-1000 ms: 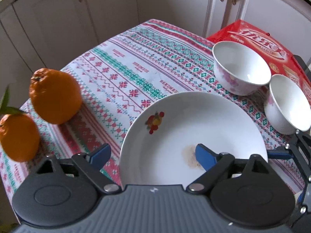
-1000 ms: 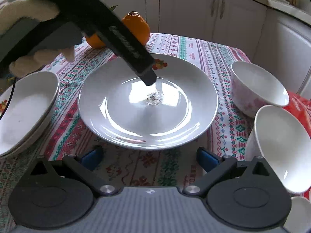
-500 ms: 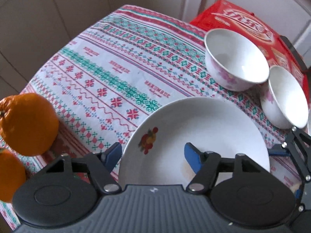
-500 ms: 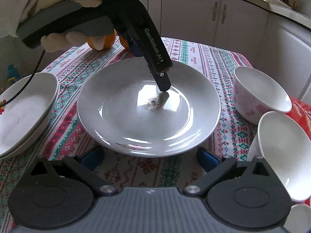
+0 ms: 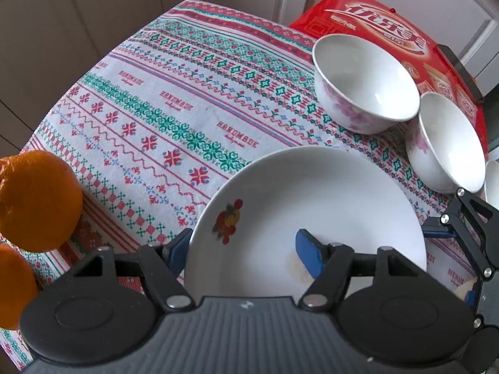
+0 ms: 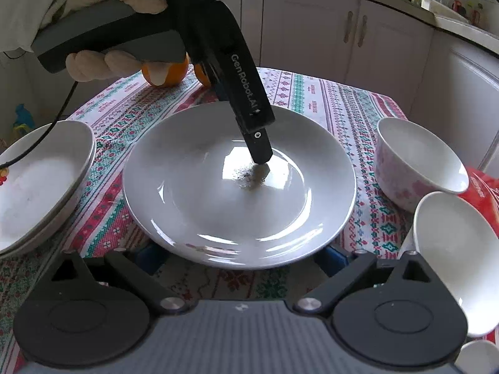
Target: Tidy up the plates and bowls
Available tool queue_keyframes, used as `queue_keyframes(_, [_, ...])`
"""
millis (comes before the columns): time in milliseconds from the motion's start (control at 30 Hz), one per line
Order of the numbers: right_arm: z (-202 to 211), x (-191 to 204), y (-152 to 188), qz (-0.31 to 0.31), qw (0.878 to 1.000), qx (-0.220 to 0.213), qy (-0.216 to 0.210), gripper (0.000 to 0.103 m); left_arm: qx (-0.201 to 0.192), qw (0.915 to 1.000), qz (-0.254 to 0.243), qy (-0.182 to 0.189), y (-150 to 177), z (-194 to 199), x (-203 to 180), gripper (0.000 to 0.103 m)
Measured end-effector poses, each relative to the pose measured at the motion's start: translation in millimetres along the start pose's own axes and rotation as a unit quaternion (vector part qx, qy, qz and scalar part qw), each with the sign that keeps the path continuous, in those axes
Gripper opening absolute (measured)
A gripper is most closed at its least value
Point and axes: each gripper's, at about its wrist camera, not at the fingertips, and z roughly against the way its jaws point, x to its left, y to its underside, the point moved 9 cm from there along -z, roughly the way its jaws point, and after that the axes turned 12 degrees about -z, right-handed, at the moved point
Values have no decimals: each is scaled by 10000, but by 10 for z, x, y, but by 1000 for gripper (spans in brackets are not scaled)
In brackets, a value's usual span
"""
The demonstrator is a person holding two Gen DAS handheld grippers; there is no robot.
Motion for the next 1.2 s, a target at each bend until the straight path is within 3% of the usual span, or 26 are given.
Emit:
queue_keyframes(633, [241, 130, -23, 268, 9994, -184, -89, 100, -226, 9994, 174, -199, 108, 294, -58, 70])
queue_keyframes(1200, [613, 474, 30, 676, 9960, -323, -482, 100, -356, 9963, 546, -564, 518, 765, -218, 70])
